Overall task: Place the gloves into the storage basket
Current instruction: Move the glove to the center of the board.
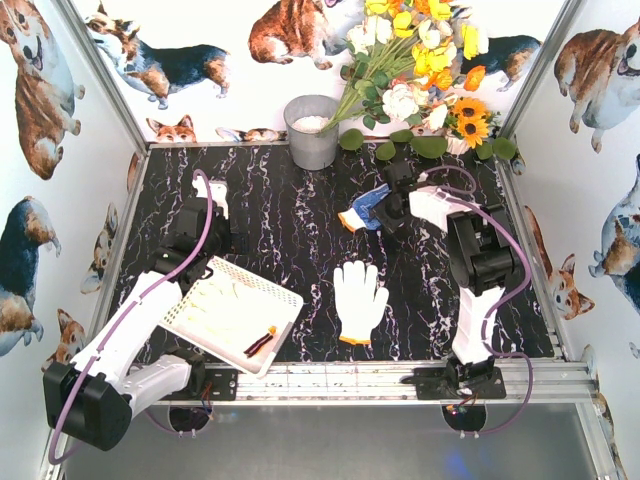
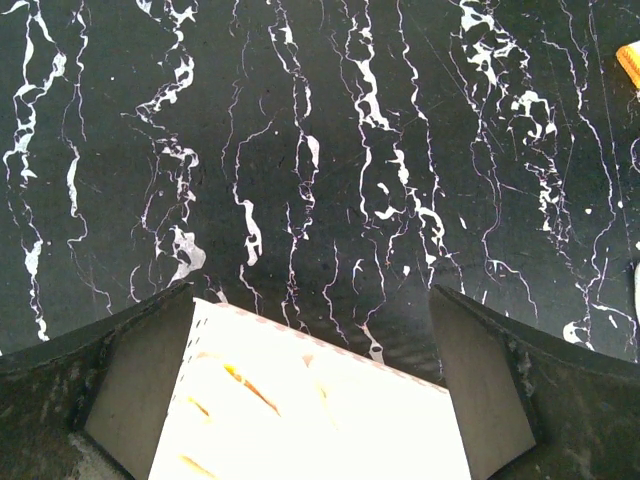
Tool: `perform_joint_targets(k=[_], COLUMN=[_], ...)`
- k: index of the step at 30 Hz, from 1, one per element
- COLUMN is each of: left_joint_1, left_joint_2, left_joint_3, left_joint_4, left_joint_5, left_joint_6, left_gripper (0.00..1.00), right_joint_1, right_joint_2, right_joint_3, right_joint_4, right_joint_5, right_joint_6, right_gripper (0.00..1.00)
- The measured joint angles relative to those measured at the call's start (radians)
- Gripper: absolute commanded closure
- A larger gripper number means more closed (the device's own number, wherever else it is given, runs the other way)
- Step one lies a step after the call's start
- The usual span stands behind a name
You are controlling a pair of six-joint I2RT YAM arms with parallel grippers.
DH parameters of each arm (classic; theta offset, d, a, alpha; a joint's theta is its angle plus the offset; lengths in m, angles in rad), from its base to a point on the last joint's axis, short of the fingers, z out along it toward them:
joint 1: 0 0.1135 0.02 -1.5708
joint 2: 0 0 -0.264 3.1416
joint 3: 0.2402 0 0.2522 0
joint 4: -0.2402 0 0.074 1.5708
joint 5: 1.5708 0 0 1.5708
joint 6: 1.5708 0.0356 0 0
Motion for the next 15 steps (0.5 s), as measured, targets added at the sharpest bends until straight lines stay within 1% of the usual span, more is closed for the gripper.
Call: perform_joint_targets(k=[2,7,8,15], left_joint_1=[0.0,0.0,0.0,0.0], left_joint_2=[-0.003,-0.007,-0.007,-0.008], left_joint_3=[0.0,0.0,0.0,0.0], left_joint_4=[0.001,0.003,0.003,0.003], left_joint_5=[0.003,0.006,0.006,0.014], left_joint_6=[0.0,0.0,0.0,0.0], left_gripper=[0.04,0.04,0.04,0.06], right_joint_1=[0.003,0.007,0.007,0.013], right_joint_2=[0.013,0.021,0.021,0.0], right_joint_3=[0.024,0.048,0.049,0.044], right_joint_4=[-0.023,-0.081,-0.092,-0.147], right_joint_5=[0.017,0.043,0.047,0.065], right_joint_6=[-0.019,-0.078,-0.094,-0.208], right_gripper=[0.77,0.98,1.0,1.0])
